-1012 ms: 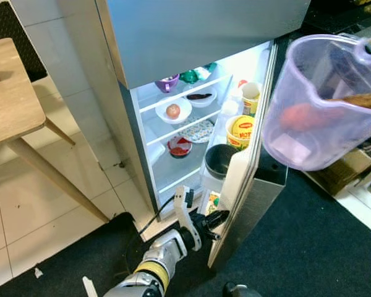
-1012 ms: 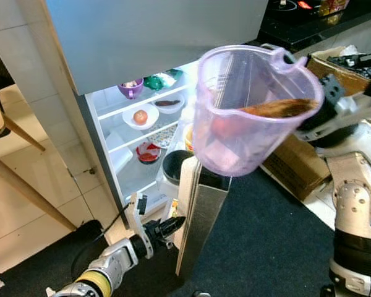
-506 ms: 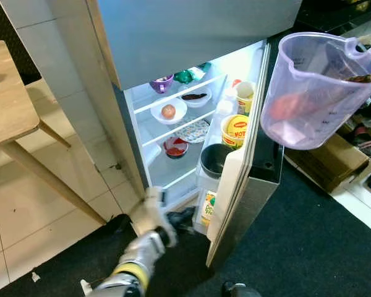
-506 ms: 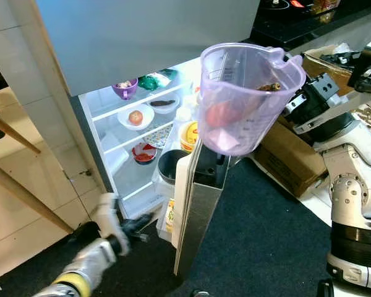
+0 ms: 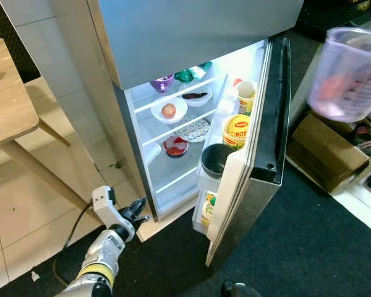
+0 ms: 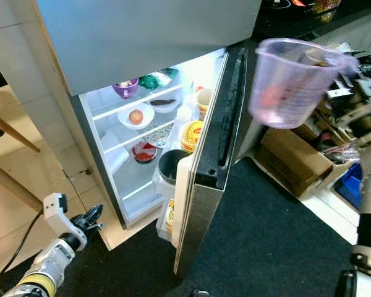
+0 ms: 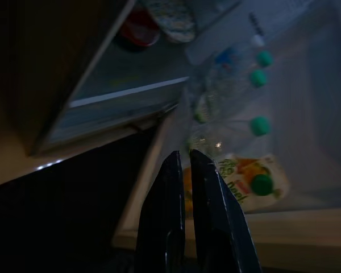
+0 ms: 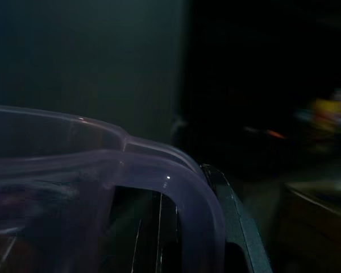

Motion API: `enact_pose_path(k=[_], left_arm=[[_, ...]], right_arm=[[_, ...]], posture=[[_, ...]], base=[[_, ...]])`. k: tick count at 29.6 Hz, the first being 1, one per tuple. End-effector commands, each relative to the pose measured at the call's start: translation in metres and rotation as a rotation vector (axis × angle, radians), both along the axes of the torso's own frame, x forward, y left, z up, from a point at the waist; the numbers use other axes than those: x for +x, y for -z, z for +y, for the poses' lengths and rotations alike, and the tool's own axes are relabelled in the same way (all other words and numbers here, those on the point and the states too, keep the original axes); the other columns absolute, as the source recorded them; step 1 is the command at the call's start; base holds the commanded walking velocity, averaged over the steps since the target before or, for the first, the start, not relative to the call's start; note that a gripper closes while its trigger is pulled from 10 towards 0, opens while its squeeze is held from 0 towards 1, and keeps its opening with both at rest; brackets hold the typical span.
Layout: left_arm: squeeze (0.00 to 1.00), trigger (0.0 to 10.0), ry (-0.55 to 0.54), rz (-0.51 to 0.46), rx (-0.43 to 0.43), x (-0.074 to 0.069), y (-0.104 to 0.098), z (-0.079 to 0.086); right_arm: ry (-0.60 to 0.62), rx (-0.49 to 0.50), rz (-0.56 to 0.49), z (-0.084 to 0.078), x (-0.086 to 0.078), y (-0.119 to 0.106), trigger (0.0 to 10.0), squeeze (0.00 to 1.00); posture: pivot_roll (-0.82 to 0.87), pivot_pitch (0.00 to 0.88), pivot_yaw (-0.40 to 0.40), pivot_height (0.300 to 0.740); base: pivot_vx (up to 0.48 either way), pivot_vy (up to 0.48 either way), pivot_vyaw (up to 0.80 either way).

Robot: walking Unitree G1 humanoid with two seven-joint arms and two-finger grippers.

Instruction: Restocking fridge

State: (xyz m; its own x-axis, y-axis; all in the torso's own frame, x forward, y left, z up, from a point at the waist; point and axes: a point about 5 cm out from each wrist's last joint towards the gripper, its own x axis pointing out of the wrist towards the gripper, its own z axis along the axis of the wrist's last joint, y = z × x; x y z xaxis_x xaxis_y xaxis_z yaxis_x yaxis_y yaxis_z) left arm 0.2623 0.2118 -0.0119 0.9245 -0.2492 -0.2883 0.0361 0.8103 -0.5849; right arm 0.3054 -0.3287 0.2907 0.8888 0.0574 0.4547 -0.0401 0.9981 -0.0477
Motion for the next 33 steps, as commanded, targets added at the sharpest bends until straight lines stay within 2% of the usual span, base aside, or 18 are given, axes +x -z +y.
enact_pose_path(k=[1, 3, 5, 7, 8, 11, 15, 18, 21, 22, 24, 33], left_arm=[[0.00, 10.0, -0.032, 0.047, 0.017, -0.010, 0.008, 0.007], [0.00, 10.0, -0.052, 0.075, 0.025, -0.016, 0.013, 0.010], [0.00, 10.0, -0.063, 0.093, 0.031, -0.019, 0.016, 0.011], [0.00, 10.0, -0.068, 0.100, 0.033, -0.021, 0.017, 0.012], [0.00, 10.0, -0.075, 0.111, 0.046, -0.023, 0.018, 0.014], [0.00, 10.0, -0.077, 0.113, 0.052, -0.023, 0.018, 0.014], [0.00, 10.0, -0.063, 0.117, 0.072, -0.025, 0.019, 0.015], [0.00, 10.0, -0.060, 0.120, 0.073, -0.026, 0.020, 0.015], [0.00, 10.0, -0.041, 0.135, 0.072, -0.031, 0.024, 0.012], [0.00, 10.0, -0.041, 0.135, 0.072, -0.031, 0.024, 0.012], [0.00, 10.0, -0.037, 0.150, 0.070, -0.035, 0.027, 0.011], [0.00, 10.0, -0.032, 0.146, 0.059, -0.035, 0.027, 0.008]], right_arm=[[0.107, 0.025, -0.008, -0.021, -0.007, 0.002, 10.0, 0.00], [0.219, 0.042, 0.040, -0.043, -0.012, 0.015, 10.0, 0.00], [0.297, 0.048, 0.089, -0.058, -0.017, 0.030, 10.0, 0.00], [0.332, 0.056, 0.114, -0.063, -0.019, 0.039, 10.0, 0.00], [0.415, 0.084, 0.196, -0.075, -0.024, 0.063, 10.0, 0.00], [0.440, 0.099, 0.226, -0.078, -0.027, 0.072, 10.0, 0.00], [0.480, 0.165, 0.339, -0.081, -0.035, 0.116, 10.0, 0.00], [0.493, 0.173, 0.363, -0.081, -0.037, 0.125, 10.0, 0.00], [0.544, 0.204, 0.447, -0.084, -0.048, 0.154, 10.0, 0.00], [0.544, 0.204, 0.447, -0.084, -0.048, 0.154, 10.0, 0.00], [0.565, 0.220, 0.507, -0.082, -0.055, 0.173, 10.0, 0.00], [0.562, 0.216, 0.491, -0.081, -0.051, 0.171, 10.0, 0.00]], posture=[[-0.01, 0.081, -0.028, 0.740], [-0.02, 0.083, -0.029, 0.740], [-0.02, 0.083, -0.029, 0.740], [-0.02, 0.083, -0.029, 0.740], [-0.02, 0.083, -0.029, 0.740], [-0.02, 0.083, -0.029, 0.740], [-0.02, 0.083, -0.029, 0.740], [-0.02, 0.083, -0.029, 0.740], [-0.01, 0.080, -0.030, 0.740], [-0.01, 0.080, -0.030, 0.740], [-0.01, 0.080, -0.030, 0.740], [-0.01, 0.079, -0.032, 0.740]], base=[[0.000, 0.000, 0.00], [0.000, 0.000, 0.00], [0.000, 0.000, 0.00], [0.000, 0.000, 0.00], [0.000, 0.000, 0.00], [0.000, 0.000, 0.00], [0.000, 0.000, 0.00], [0.000, 0.000, 0.00], [0.000, -0.124, 0.00], [0.000, -0.371, 0.00], [0.000, -0.463, 0.00], [0.000, -0.465, 0.00]])
